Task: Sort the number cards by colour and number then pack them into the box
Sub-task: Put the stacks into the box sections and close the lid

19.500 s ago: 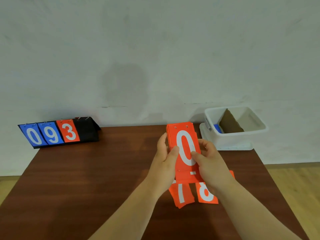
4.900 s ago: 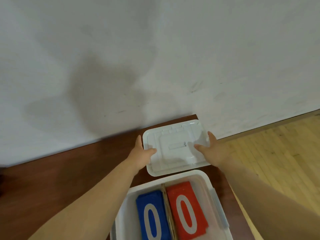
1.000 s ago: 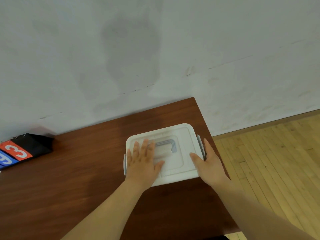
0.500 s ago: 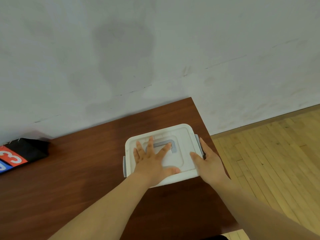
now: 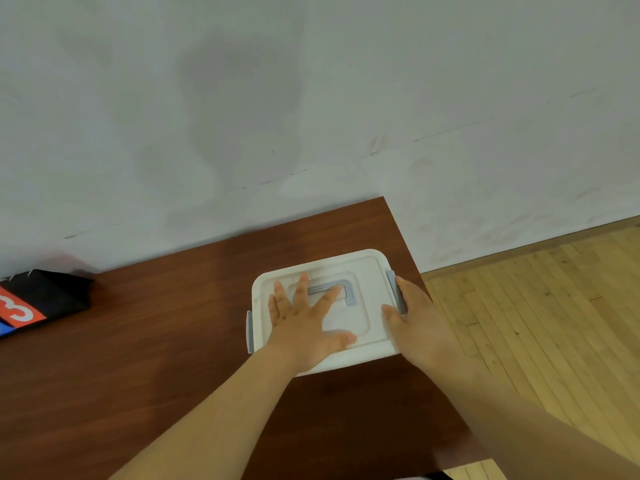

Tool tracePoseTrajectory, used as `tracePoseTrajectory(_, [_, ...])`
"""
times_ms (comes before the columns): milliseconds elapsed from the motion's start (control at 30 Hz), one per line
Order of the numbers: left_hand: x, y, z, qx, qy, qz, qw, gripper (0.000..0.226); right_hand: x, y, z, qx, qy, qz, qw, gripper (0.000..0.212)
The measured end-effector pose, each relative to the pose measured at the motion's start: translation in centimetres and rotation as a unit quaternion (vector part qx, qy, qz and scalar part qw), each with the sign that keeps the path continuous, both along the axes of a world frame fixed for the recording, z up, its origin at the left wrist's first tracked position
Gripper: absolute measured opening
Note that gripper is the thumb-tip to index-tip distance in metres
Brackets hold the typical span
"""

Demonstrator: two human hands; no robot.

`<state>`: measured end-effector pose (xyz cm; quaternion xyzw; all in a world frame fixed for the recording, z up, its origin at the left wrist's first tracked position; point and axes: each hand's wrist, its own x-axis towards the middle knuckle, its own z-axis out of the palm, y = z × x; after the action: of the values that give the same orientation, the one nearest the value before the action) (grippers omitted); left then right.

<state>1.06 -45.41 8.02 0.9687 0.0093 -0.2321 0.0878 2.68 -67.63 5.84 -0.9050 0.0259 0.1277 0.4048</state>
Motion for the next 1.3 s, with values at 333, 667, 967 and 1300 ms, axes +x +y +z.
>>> tracePoseTrajectory(333, [-4.4,7.7,-0.6,-0.204,-0.071,0.369,0.904,0.103,2.2,9.1,1.7,-0.259,-0.123,0.265,0.921,0.076])
tracePoseTrajectory(667, [-5.3,7.8,-2.7,-0.427,-0.054,0.523,0.736,0.094,1.9,11.4,-0.2,-0.334,-0.096,0.309,0.886,0.082])
tracePoseTrajectory(967, [-6.9,8.3,-3.1,-0.425,-0.099,0.420,0.795,0.082,1.8,11.7,-0.1,-0.351,-0.096,0.303,0.881,0.083])
tracePoseTrajectory(1300, [-6.5,8.1,-2.6,-0.369,-0.107,0.398,0.833,0.077,2.0,11.6,-0.3,-0.355,-0.103,0.301,0.879,0.084])
